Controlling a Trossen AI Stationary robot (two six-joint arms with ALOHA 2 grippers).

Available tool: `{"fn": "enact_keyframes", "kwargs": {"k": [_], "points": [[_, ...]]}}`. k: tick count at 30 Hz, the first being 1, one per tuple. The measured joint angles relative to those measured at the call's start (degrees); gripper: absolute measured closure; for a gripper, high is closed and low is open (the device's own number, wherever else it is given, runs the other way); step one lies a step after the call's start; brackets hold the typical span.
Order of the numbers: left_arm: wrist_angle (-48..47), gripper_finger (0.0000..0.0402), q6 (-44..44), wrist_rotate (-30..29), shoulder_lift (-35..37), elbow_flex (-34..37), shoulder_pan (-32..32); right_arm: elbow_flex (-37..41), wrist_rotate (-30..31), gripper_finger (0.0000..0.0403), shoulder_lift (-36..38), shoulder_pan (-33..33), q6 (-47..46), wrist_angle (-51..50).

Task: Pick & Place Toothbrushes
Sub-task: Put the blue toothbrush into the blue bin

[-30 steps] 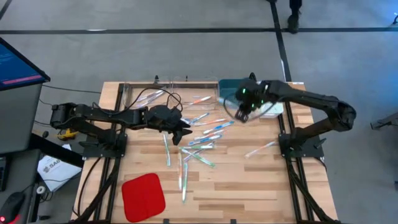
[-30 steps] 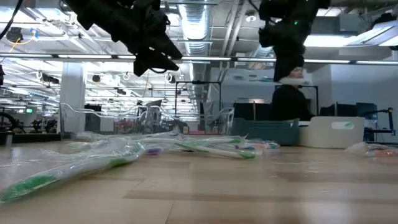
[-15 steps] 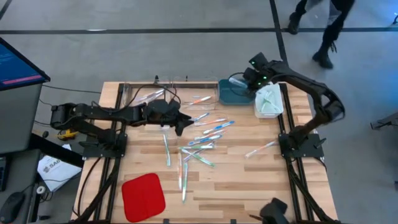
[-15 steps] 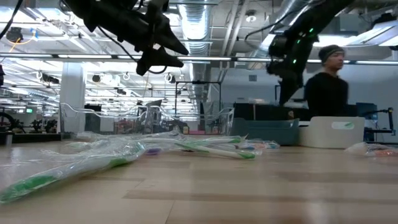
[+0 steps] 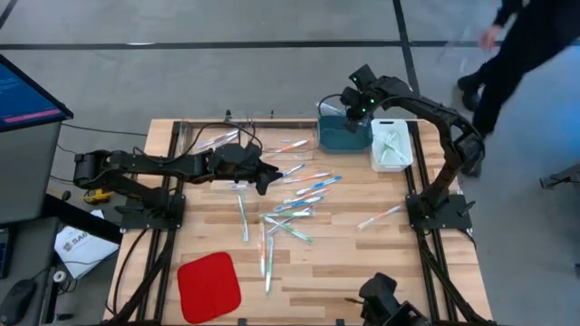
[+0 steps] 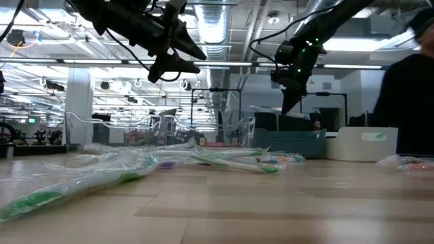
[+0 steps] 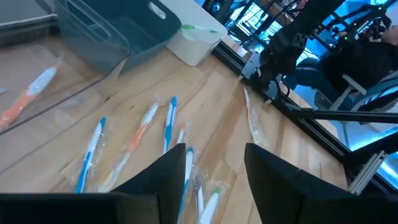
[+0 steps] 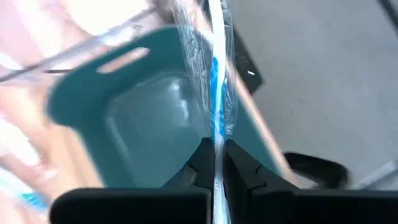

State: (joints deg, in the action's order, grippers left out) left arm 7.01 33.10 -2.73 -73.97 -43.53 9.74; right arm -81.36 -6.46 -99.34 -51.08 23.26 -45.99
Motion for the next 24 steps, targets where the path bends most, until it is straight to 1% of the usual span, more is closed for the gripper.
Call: {"fn": "enact_keyframes", "kwargs": {"k": [7, 12, 18, 24], "points": [[0.0, 0.0243, -1.0, -0.3, 0.0, 0.0, 0.0, 0.1, -1.1, 0.0398, -1.3, 0.9, -0.2, -1.5], [-0.1, 0.0243, -1.3, -0.3, 0.0, 0.0, 0.0, 0.2, -0.7, 0.0398, -1.2, -0.6, -0.2, -3.4], [-0.1, 0.0243, -2.8, -0.3, 0.0, 0.0, 0.0, 3.2, 0.3, 0.0398, -1.2, -2.5, -2.1, -1.6], [-0.1, 0.0243, -2.9, -0.3, 0.0, 0.0, 0.9, 3.9, 0.3, 0.0398, -1.2, -0.7, -1.8, -1.2]]}}
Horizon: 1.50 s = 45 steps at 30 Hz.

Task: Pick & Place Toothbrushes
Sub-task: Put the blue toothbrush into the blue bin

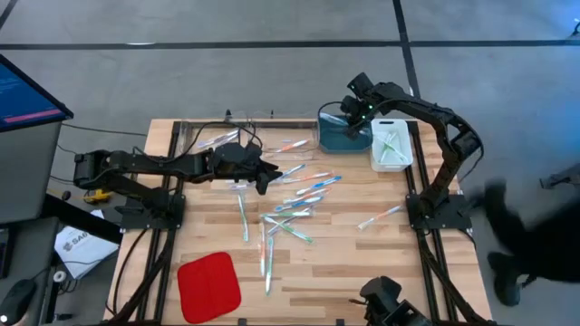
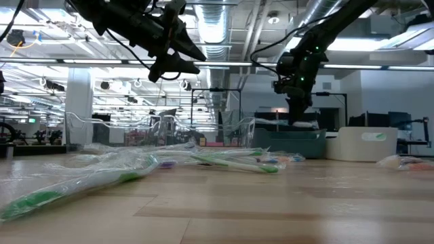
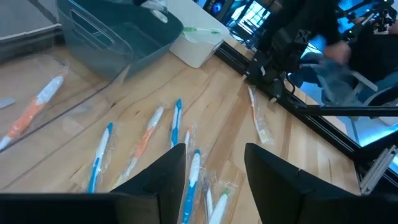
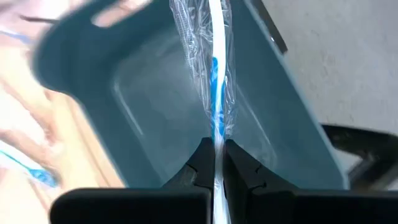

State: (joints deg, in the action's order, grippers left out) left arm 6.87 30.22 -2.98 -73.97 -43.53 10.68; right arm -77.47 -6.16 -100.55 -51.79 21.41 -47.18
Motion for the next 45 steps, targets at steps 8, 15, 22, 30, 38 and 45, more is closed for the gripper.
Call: {"fn": "enact_keyframes", "kwargs": {"k": [8, 15, 22, 30, 38, 45], "points": [[0.0, 0.0243, -1.1, 2.0, 0.0, 0.0, 1.6, 0.0, 0.1, 0.0398, 0.0, 0.8, -2.8, 1.6], [0.0, 0.0243, -1.1, 2.2, 0.0, 0.0, 1.6, 0.0, 0.1, 0.0398, 0.0, 0.6, -4.4, 1.3], [0.0, 0.0243, -1.2, 2.2, 0.0, 0.0, 1.6, 0.0, 1.3, 0.0398, 0.0, 0.6, -6.0, 1.2], [0.0, 0.0243, -1.2, 2.2, 0.0, 0.0, 1.6, 5.8, 1.7, 0.0398, 0.0, 1.6, -4.9, 3.0], [0.0, 0.0243, -1.2, 2.2, 0.0, 0.0, 2.1, 9.2, 1.7, 0.0398, -0.1, 2.3, -5.8, 7.6], [0.0, 0.0243, -1.2, 2.1, 0.0, 0.0, 2.6, 9.2, 3.3, 0.0395, -0.1, 2.2, -4.7, 7.5]]}}
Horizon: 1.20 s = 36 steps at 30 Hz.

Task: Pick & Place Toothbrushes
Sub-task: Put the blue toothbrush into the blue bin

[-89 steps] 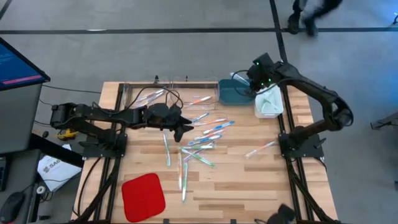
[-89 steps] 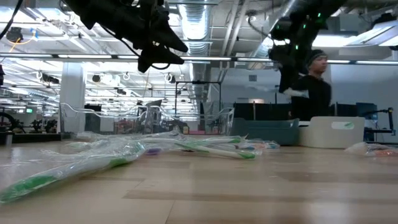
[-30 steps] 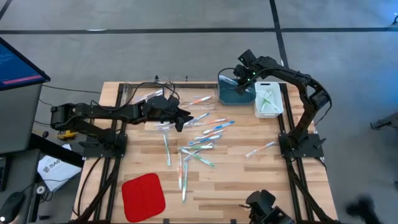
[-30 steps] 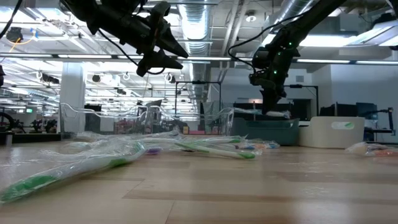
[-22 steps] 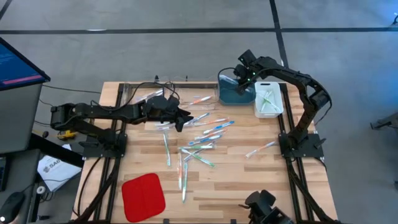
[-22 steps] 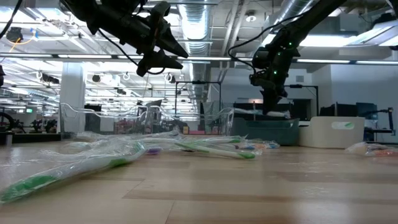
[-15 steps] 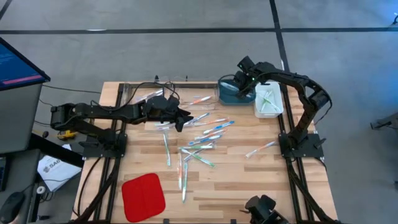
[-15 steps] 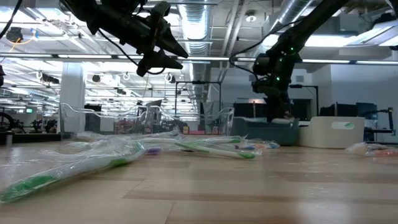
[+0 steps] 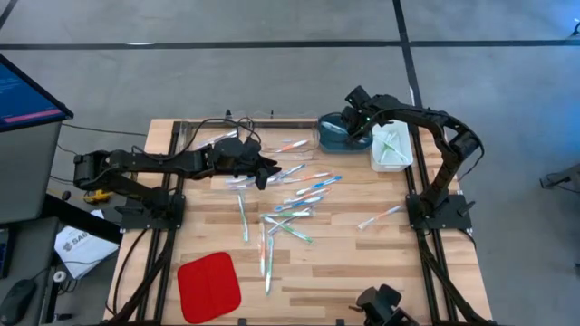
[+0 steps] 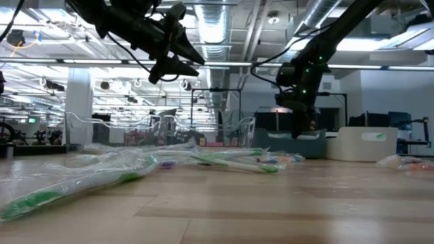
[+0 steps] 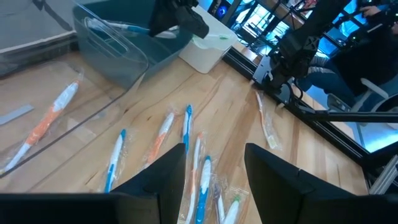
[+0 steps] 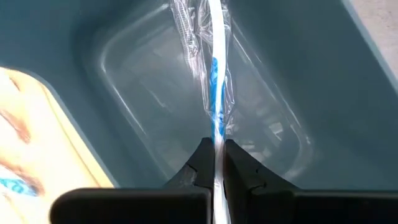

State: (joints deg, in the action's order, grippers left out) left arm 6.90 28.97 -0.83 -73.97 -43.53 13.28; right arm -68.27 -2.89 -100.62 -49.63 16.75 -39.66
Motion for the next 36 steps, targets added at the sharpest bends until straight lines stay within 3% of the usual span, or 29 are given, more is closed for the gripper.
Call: {"fn": "enact_keyframes", "kwargs": {"k": [21, 36], "points": [[0.0, 0.0243, -0.1, 0.1, 0.0, 0.0, 0.0, 0.0, 0.2, 0.0274, 1.0, 0.2, 2.7, -1.6], [0.0, 0.0243, -1.2, 0.1, 0.0, 0.0, 0.0, 0.0, -0.1, 0.0239, 12.0, 0.9, 3.3, -1.7]]}}
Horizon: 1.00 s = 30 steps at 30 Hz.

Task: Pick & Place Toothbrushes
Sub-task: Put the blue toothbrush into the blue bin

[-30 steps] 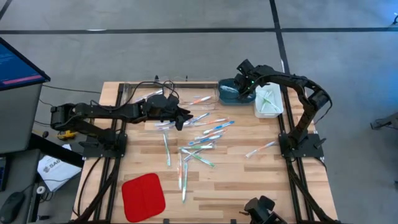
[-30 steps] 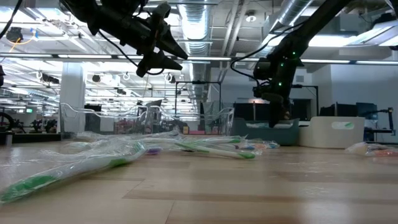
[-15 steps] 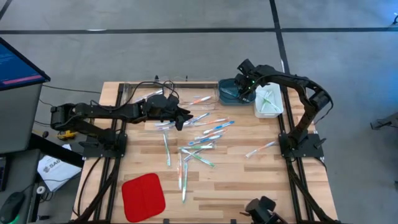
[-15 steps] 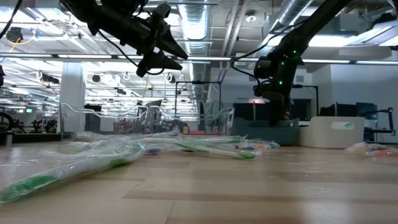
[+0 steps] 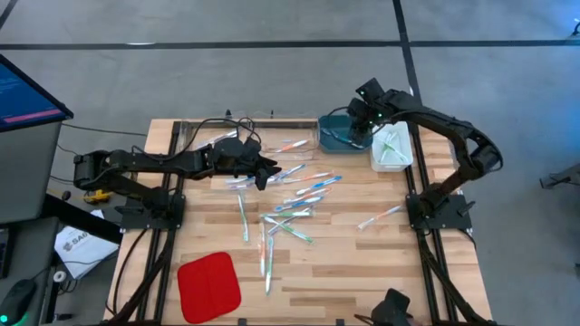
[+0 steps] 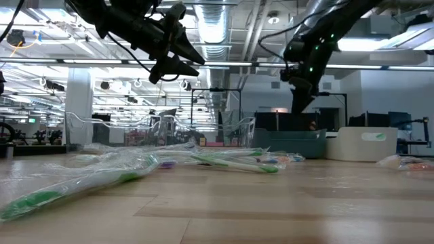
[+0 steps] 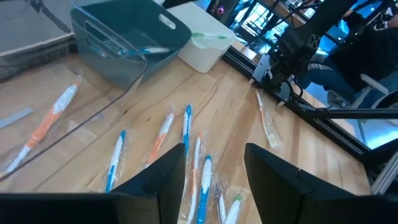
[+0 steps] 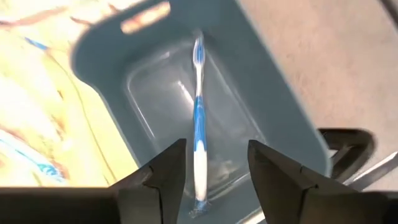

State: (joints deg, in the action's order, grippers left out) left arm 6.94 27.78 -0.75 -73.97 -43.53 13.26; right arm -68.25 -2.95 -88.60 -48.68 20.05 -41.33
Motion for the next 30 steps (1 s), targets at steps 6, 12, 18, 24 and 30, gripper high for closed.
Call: {"fn": "enact_keyframes", "kwargs": {"k": [6, 12, 18, 24, 30], "points": [[0.0, 0.0243, -1.0, 0.0, 0.0, 0.0, 0.0, 0.0, -0.5, 0.0246, 5.1, 2.7, -0.2, 0.0], [0.0, 0.0243, -2.0, 3.4, 0.0, 0.0, 0.0, 0.0, -5.5, 0.0256, 8.8, 8.2, -3.8, -0.2], [0.0, 0.0243, -3.5, 8.9, 0.0, 0.0, 0.0, 0.0, -5.6, 0.0265, 9.5, 17.0, -4.9, -0.2], [-0.7, 0.0243, -3.6, 14.5, 0.0, 0.0, -1.2, 0.0, -4.3, 0.0269, 6.6, 27.6, 5.4, -0.6], [-2.1, 0.0243, -5.2, 14.7, 0.0, 0.2, -3.8, 0.0, 0.7, 0.0272, 2.0, 35.6, 8.5, -0.3]]}}
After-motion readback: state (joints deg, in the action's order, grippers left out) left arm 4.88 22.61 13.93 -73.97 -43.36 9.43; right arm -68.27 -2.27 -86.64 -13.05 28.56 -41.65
